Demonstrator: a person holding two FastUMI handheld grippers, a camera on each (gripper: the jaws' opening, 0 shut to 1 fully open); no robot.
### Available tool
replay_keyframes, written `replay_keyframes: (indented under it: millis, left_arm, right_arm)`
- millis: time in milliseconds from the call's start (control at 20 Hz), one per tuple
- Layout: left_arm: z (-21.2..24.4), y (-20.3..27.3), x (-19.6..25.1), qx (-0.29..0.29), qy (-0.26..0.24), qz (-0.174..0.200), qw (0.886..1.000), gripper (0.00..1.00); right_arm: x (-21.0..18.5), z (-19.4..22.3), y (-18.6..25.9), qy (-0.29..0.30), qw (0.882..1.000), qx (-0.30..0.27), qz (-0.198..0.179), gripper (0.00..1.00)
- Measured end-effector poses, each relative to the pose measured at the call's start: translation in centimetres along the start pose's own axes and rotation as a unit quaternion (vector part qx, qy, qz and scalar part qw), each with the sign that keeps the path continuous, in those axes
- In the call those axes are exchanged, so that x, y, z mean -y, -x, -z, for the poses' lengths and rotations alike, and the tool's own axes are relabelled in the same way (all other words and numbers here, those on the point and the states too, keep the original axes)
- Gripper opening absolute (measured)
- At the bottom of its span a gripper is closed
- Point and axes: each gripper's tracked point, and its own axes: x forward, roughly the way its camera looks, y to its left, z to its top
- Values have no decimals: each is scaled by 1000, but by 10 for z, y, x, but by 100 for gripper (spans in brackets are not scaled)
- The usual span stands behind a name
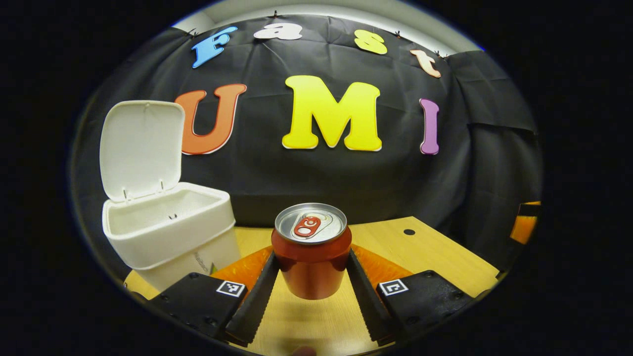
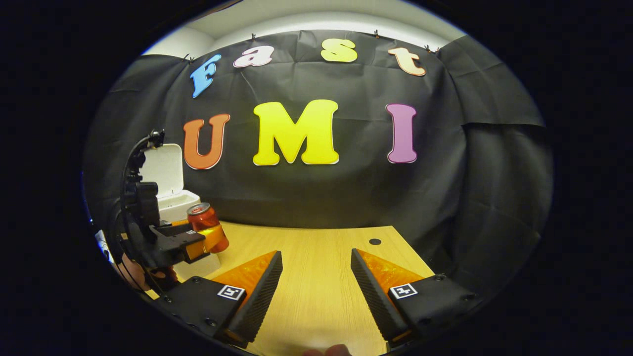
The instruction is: Press the lid of the desktop garbage bin to open it, pick up the crumpled paper on the desktop and throw it into the bin, then pick up the pop can on the desktop and drop it into the bin, and finally close the garbage bin lid.
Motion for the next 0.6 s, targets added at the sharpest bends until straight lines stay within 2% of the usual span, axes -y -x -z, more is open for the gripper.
replay_keyframes:
  millis: [400, 600]
  left_arm:
    - [-90, 12, -71, 34, -2, -80, 996, 82]
    - [-111, 14, -124, 38, 10, -136, 990, 82]
  right_arm:
    - [-6, -25, -7, -22, 999, 25, -5, 89]
    - [-13, -24, -10, -24, 999, 22, -11, 90]
